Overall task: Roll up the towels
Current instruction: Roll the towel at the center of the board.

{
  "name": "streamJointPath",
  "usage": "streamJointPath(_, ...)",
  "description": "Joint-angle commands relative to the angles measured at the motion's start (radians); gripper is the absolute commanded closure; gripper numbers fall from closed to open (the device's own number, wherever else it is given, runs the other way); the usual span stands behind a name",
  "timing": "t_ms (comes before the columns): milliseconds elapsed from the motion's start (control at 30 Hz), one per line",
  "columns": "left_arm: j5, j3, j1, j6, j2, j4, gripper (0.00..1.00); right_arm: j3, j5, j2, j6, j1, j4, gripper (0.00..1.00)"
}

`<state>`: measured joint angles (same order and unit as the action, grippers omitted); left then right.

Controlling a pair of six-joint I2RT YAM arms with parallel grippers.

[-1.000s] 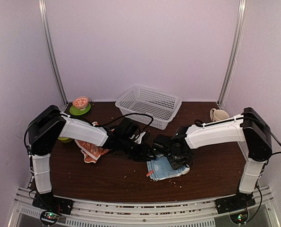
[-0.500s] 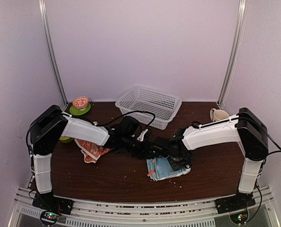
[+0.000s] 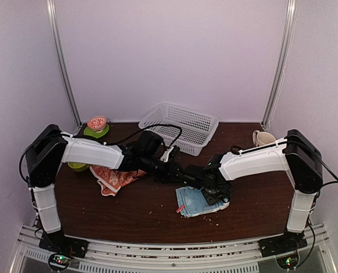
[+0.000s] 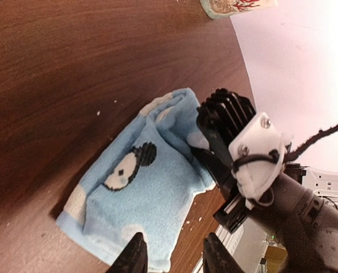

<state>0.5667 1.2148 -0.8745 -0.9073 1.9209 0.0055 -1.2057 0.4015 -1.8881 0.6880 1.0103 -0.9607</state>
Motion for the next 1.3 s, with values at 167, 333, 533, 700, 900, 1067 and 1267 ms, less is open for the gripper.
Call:
streamJointPath(167,0.074,0.154,-0.034,-0.046,0.217,0.081,0.67,-0.018,0.015,0.009,0.010,0.005,0.002,1.00)
streamJointPath(333,0.066,0.133,-0.034,-0.048,0.242,0.088,0.68,-0.025,0.000,0.035,0.012,0.005,0.003,1.00)
streamJointPath(533,0.058,0.133,-0.034,-0.046,0.256,0.086,0.69,-0.046,-0.003,0.072,0.018,0.004,-0.016,0.93)
streamJointPath(700,0.050,0.135,-0.034,-0.040,0.260,0.077,0.70,-0.043,-0.020,0.097,0.021,0.005,-0.016,0.87)
streamJointPath(900,0.049,0.132,-0.034,-0.040,0.265,0.076,0.71,-0.015,-0.068,0.109,0.021,0.004,0.029,0.83)
streamJointPath(1067,0.047,0.129,-0.035,-0.040,0.264,0.074,0.71,0.005,-0.101,0.126,0.024,0.004,0.063,0.74)
streamJointPath(1267,0.048,0.129,-0.035,-0.042,0.263,0.074,0.71,0.019,-0.125,0.136,0.028,0.004,0.089,0.72)
